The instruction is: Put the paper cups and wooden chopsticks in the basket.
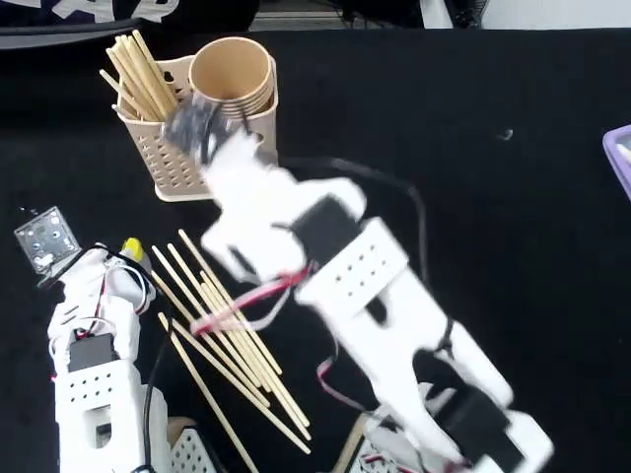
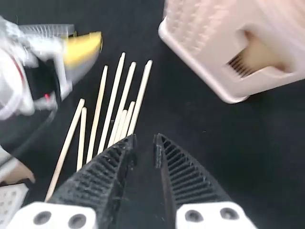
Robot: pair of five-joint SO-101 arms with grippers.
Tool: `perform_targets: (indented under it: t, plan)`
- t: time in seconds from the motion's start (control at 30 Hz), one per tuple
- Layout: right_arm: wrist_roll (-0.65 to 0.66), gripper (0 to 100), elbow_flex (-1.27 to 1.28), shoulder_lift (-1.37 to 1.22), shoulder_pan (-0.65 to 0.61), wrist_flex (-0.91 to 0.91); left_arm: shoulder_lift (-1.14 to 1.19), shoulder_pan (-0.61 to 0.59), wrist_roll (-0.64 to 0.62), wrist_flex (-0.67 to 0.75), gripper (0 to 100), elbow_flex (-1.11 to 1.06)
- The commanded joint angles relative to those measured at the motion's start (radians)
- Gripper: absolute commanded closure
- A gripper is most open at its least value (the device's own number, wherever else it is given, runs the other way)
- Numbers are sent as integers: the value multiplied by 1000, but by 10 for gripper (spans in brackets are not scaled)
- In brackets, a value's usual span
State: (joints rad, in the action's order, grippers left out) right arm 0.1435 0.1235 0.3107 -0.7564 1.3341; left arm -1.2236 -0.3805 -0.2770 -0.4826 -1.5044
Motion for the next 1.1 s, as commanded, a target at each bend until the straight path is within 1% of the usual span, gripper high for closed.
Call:
perform_targets:
  t: [0.0, 0.07, 0.17, 0.3, 0.4, 0.63, 0.73, 0.9, 1.07]
  plan:
    - [9, 857, 481, 111, -37, -364, -17, -61, -12, 18, 848, 18]
    - [3, 821, 575, 88, -38, -465, -17, -64, -12, 18, 848, 18]
    - [2, 836, 624, 22, -58, -563, -17, -62, -12, 18, 848, 18]
    - [-44, 835, 615, -128, -117, -667, -17, -68, -12, 18, 848, 18]
    - [-61, 832, 572, -245, -133, -718, -17, -70, -12, 18, 848, 18]
    - [-54, 832, 453, -412, -89, -689, -17, -64, -12, 18, 848, 18]
    - [-52, 835, 418, -423, -80, -643, -17, -64, -12, 18, 848, 18]
    - [12, 835, 418, -426, -44, -591, -17, -62, -12, 18, 848, 18]
    - [17, 835, 418, -427, -2, -546, -17, -62, -12, 18, 848, 18]
